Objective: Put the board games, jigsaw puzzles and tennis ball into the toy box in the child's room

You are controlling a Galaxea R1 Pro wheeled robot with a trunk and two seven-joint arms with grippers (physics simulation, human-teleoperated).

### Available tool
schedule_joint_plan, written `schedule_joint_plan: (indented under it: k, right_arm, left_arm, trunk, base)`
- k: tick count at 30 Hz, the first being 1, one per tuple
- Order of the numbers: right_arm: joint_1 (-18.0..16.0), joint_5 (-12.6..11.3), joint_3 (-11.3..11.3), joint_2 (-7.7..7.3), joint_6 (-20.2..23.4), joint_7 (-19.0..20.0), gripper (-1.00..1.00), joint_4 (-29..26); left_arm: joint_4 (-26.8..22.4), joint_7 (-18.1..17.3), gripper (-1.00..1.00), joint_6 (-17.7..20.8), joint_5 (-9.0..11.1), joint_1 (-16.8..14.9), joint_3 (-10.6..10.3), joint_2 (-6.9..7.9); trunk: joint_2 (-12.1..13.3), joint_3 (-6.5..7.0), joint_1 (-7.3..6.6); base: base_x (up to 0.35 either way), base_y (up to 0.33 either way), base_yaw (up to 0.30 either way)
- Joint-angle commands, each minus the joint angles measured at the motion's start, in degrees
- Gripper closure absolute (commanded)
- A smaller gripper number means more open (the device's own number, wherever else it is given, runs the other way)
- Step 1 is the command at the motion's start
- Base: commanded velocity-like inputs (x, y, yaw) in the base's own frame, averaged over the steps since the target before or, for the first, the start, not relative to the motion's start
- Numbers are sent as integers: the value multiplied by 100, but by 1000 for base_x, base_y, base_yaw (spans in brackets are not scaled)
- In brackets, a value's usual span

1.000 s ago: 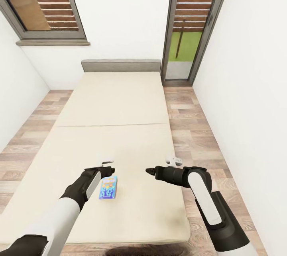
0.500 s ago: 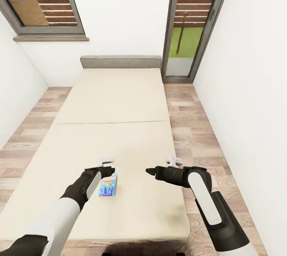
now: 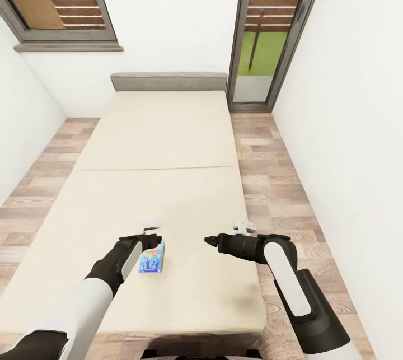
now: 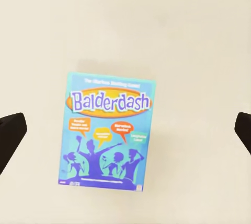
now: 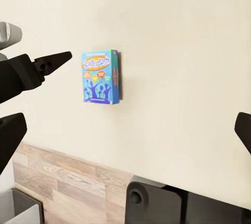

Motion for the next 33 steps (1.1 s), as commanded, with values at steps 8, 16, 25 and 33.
schedule_joint_plan:
  k: [8,16,25,33]
  right_arm:
    - [-4,-56,2,3,15,-57,-100,-6]
    - [-4,-56,0,5,14,-58,-100,-2]
    - [-4,-50,0,0,16,-58,-100,-6]
    - [-4,-55,0,2,13,-60,-100,-3]
  left_arm:
    - [-7,50,-100,25,45,-2,-29,9]
    - [-7,50,-100,23,31,-2,-29,14]
    - [-7,50,-100,25,33,-2,-24,19]
    - [-7,50,-100,25,34,-2,-29,6]
  trunk:
    - [-10,-84,3]
    - [-10,-160,3]
    - [-10,-245,3]
    - [-10,-321,3]
  base:
    - [0,0,0]
    - [0,0,0]
    - [0,0,0]
    - [0,0,0]
